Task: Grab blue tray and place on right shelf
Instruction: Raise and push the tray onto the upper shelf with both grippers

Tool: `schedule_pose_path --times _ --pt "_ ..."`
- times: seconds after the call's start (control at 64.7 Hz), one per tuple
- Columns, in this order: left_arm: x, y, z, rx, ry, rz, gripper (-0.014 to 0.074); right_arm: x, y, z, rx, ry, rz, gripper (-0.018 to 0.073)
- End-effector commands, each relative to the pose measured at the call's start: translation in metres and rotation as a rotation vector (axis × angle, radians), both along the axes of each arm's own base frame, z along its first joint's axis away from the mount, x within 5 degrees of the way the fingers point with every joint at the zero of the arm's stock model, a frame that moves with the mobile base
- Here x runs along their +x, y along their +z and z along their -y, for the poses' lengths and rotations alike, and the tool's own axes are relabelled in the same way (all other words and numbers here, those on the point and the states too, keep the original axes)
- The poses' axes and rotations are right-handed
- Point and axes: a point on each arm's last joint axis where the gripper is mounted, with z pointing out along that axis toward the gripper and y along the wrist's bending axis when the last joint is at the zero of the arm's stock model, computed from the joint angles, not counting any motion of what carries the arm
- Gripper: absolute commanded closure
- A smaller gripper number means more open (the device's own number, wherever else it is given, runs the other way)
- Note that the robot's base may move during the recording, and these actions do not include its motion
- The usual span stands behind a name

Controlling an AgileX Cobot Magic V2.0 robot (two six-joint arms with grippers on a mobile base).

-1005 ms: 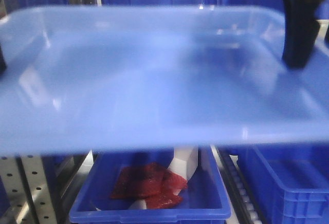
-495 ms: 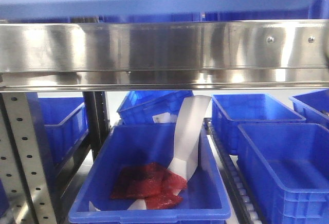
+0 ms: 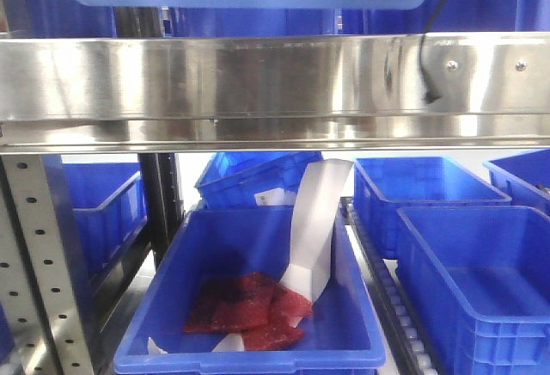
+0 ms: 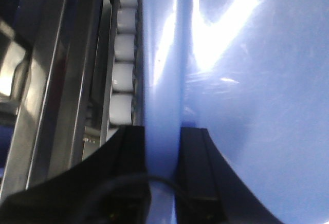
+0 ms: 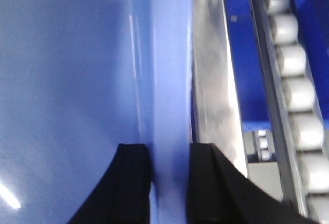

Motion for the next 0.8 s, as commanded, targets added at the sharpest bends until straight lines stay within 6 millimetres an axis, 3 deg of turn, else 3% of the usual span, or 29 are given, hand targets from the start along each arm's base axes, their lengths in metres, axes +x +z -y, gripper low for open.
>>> schedule_pose_path --times 0.0,0.093,0.186,0.387,0.619,0.789 --pt "-0.006 0.038 0.023 -0.26 -0.089 0.166 0.0531 -0.015 0.041 -0.024 0.226 0.101 0.129 0.0337" --pt "0.0 0.039 0.021 -0.268 -0.079 0.19 0.0476 -0.008 0.041 -0.026 0.226 0.099 0.149 0.0337" --pt "0.006 0.037 0.018 -0.268 -0.069 0.202 0.0477 -0.002 0.037 -0.025 0.23 0.091 0.161 0.0337" --pt "0.019 0.015 0.011 -0.249 -0.032 0.109 0.0471 0.008 0.025 -0.024 0.216 0.078 0.129 0.0337" --pt "0.027 0.001 0.013 -0.221 -0.026 0.072 0.0307 0.02 0.005 -0.029 0.2 0.074 0.088 0.0337" --pt "0.036 -0.013 0.008 -0.137 -0.002 0.052 0.0296 0.024 -0.001 -0.031 0.191 0.082 0.084 0.032"
